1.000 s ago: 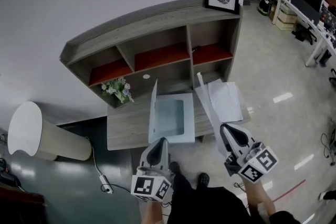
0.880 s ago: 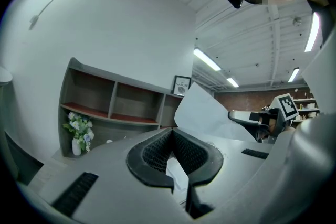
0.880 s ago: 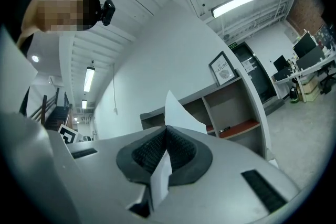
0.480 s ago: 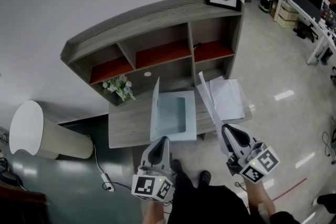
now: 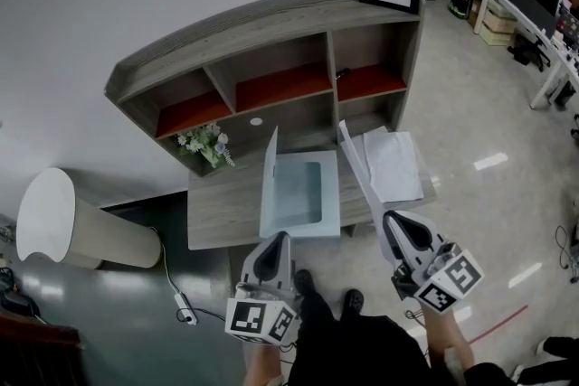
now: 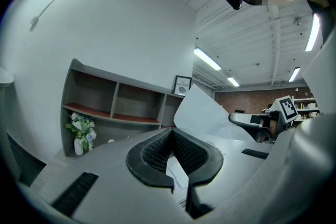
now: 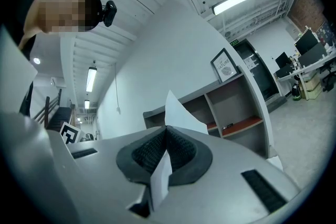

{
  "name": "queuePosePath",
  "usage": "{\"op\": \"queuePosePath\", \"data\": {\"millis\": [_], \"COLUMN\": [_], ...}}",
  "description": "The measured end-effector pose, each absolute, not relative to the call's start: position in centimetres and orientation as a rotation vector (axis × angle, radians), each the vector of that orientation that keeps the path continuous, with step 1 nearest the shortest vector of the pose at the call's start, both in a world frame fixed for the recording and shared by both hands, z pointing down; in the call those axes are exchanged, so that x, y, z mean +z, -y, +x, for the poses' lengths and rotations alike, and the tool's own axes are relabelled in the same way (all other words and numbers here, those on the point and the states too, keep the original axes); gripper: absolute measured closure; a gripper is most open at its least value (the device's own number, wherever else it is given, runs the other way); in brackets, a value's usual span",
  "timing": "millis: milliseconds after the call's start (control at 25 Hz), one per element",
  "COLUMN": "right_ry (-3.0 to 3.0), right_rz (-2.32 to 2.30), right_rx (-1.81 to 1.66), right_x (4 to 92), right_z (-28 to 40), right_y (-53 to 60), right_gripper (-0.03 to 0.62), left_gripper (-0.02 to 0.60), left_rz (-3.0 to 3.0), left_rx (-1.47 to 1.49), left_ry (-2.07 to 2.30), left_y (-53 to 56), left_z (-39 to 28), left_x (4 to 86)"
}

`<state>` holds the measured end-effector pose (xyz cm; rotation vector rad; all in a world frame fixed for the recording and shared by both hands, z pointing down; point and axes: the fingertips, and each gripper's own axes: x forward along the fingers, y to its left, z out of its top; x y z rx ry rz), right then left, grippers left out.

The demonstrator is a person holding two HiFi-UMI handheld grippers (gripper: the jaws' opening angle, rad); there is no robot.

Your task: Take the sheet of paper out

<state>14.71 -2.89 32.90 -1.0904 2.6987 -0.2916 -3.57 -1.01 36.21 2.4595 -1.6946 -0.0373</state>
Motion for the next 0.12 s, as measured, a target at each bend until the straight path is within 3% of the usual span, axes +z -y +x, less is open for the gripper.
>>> {"op": "queuePosePath", "data": {"millis": [120], "right_ry": [-2.700], "right_rz": [-1.087], "right_rx": [-0.286], "right_x": [32.90], "right_z": [14.50], "right_y": [2.92], "right_gripper": [0.582], "left_gripper": [0.569], "left_rz": [2.462], "left_rx": [-0.036], "left_ry": [1.697], "left_y": [0.99], "left_z": [-3.78], "left_x": [36.28]}}
